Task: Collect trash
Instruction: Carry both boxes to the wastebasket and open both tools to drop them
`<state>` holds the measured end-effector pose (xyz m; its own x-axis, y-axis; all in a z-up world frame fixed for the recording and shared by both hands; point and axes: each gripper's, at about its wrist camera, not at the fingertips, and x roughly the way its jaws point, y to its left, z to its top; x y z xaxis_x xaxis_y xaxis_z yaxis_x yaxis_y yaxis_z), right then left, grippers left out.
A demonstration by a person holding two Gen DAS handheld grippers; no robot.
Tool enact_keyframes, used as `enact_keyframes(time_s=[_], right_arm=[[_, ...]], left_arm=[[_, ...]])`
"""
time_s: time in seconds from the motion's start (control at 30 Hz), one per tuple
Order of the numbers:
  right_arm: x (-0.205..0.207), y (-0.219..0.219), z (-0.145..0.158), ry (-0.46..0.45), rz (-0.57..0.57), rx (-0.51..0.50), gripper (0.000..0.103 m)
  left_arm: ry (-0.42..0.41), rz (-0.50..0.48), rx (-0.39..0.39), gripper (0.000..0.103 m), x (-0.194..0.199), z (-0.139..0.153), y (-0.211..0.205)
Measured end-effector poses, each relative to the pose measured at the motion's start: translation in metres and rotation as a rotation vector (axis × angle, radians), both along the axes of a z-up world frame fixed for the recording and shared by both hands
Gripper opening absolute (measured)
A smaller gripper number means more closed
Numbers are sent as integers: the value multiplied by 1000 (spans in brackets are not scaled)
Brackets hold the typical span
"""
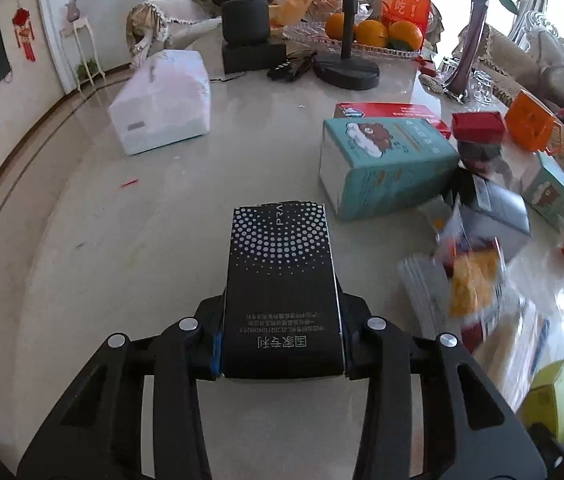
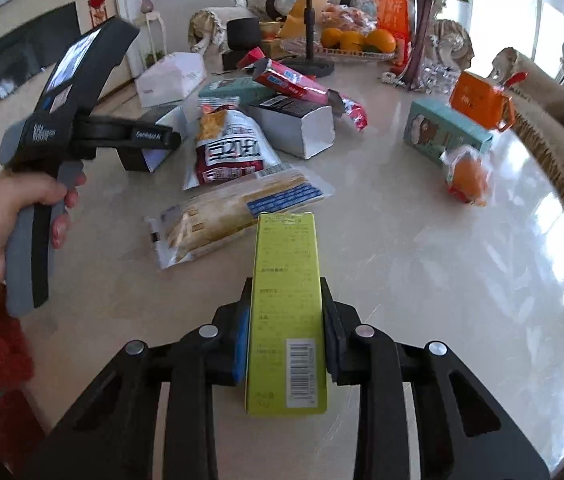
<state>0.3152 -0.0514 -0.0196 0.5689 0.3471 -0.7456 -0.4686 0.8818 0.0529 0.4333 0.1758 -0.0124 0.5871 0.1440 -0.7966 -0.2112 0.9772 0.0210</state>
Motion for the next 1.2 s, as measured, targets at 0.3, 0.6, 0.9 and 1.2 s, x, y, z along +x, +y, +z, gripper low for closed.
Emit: enact_keyframes(time_s=[0.3, 0.6, 0.9, 1.2], right_arm=[[-45, -16, 29, -28, 29, 110, 28], [-148, -63, 65, -112, 94, 216, 28], [-243, -101, 3, 45, 135, 184, 28], [-226, -103, -116, 298, 51, 55, 28]], left_arm=[[-127, -62, 69, 41, -101, 43, -29], [-204, -124, 49, 41, -239, 64, -79], [-65, -277, -38, 41, -368, -16, -152], [172, -320, -105, 41, -382, -124, -178]])
